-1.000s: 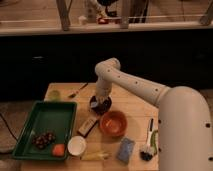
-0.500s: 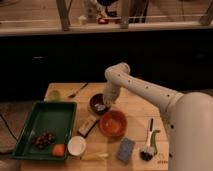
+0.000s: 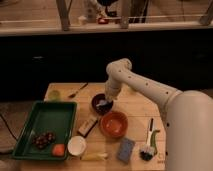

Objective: Wipe purple bowl with towel

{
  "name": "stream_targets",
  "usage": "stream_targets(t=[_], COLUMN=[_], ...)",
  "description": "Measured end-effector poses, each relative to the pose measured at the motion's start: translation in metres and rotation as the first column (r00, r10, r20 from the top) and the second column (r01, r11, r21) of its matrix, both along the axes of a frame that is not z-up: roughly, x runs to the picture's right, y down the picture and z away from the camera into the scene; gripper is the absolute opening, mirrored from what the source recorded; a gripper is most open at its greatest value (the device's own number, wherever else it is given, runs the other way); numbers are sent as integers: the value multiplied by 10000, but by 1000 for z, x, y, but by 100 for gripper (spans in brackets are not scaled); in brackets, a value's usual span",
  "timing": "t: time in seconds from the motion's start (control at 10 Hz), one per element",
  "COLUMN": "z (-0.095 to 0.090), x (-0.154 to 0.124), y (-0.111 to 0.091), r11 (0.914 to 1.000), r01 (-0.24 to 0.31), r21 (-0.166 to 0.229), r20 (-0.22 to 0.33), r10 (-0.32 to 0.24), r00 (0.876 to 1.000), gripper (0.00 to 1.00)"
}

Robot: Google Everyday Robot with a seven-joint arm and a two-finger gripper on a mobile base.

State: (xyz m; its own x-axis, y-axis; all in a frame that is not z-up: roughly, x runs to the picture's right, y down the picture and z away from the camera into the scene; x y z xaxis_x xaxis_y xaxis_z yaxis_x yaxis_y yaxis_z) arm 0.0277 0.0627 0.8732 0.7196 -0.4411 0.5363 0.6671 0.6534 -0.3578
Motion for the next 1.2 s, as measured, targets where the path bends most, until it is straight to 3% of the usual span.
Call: stream_targets(t=[0.3, 0.6, 0.9, 1.2], z=[-6, -21, -30, -29], x=[-39, -54, -49, -15], y=[-5, 14, 34, 41], r11=[9987, 9974, 9984, 10000], r01=[443, 667, 532, 61], r21=[241, 287, 173, 66], r20=[670, 1129, 1059, 500], r10=[-458, -695, -547, -64], r00=[9967, 9912, 9929, 9987], gripper=[1, 1, 1, 1])
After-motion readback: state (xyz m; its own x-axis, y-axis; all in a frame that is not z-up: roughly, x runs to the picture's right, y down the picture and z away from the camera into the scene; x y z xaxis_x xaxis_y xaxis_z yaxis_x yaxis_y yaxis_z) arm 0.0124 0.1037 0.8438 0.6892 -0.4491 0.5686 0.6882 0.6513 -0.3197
